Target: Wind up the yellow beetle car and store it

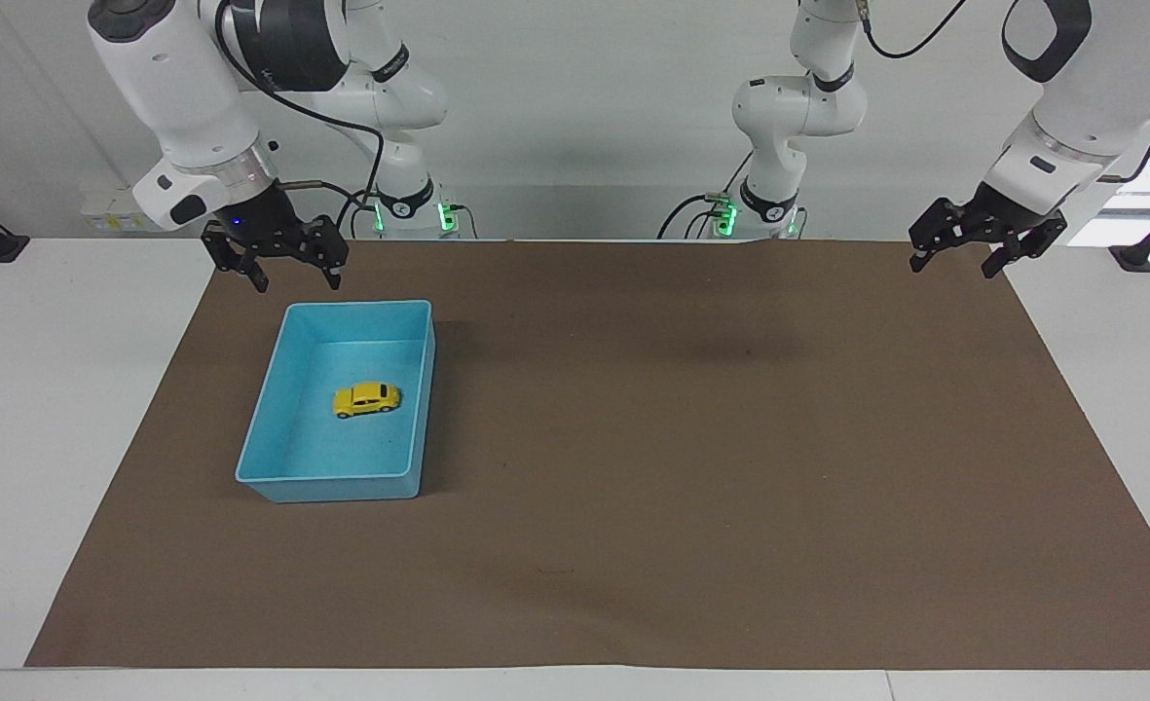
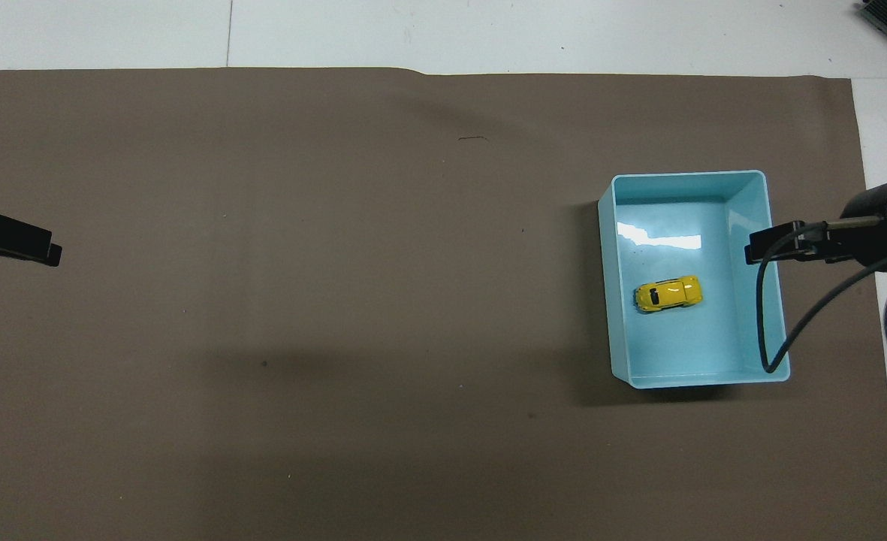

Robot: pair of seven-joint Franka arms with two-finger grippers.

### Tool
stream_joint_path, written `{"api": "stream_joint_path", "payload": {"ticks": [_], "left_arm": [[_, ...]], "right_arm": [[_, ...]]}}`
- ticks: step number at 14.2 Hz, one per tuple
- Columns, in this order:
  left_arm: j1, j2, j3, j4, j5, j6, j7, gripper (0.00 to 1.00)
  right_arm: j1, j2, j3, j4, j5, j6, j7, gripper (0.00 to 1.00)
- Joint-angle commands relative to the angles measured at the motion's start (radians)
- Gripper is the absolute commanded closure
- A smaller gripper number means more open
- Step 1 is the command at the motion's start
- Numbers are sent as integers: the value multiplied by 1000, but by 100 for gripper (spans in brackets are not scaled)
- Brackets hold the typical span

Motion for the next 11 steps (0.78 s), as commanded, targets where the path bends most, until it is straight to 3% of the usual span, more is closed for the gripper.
{"api": "stream_joint_path", "payload": {"ticks": [1,11], "left_arm": [[16,-6,-12,6,16,-15,-6,0],[17,-7,-10,4,14,-17,-6,0]], "right_arm": [[-14,0,2,10,1,-5,14,0],[-14,-3,-5,13,-4,-13,18,0]]}}
